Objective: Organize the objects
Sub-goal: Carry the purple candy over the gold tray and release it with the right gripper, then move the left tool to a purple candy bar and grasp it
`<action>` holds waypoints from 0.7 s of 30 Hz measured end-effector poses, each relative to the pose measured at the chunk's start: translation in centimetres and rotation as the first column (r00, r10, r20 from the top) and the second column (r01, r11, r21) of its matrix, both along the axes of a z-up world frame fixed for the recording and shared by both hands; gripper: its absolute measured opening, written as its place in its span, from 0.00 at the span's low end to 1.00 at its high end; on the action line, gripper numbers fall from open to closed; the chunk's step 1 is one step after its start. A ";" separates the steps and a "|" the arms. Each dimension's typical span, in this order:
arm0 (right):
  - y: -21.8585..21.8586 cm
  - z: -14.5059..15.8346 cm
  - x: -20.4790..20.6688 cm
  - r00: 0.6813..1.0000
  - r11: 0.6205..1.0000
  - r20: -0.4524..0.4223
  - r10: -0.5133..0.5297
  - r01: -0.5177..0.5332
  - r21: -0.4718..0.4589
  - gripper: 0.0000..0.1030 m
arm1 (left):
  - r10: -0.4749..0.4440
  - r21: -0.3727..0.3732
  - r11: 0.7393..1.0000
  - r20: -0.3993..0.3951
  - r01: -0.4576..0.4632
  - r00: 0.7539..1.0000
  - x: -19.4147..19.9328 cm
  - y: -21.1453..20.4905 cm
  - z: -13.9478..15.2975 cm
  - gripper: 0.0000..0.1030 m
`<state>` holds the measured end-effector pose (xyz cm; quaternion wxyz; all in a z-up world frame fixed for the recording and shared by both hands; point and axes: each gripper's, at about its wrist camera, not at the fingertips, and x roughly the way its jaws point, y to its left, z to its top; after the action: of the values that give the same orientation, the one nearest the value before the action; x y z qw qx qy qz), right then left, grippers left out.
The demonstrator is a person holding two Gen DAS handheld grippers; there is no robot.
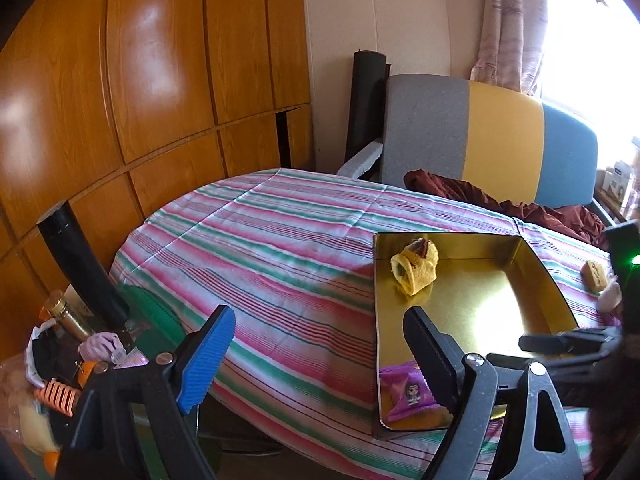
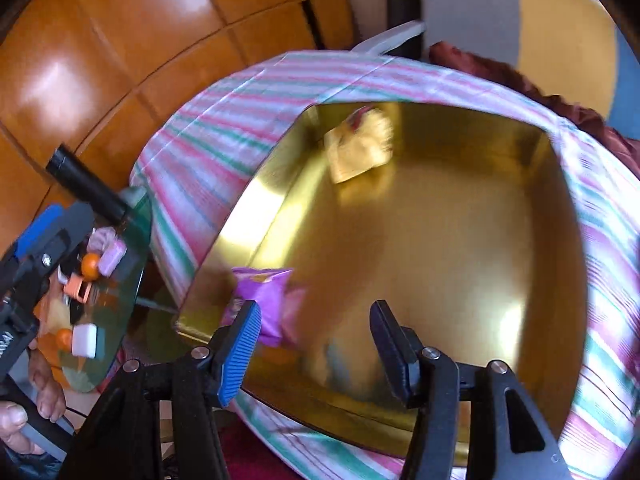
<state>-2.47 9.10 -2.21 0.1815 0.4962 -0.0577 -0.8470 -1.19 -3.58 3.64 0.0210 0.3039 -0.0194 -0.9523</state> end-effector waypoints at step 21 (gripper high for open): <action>22.3 5.7 6.0 0.870 0.882 -0.154 -0.469 0.472 -0.018 0.59 | -0.192 -0.116 0.975 -0.005 0.190 0.981 1.5 8.6 1.1 0.85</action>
<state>3.54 31.41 3.51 -0.0310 0.4021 -0.1540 -0.9020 0.32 4.98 4.74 -0.0530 0.2914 -0.1029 -0.9496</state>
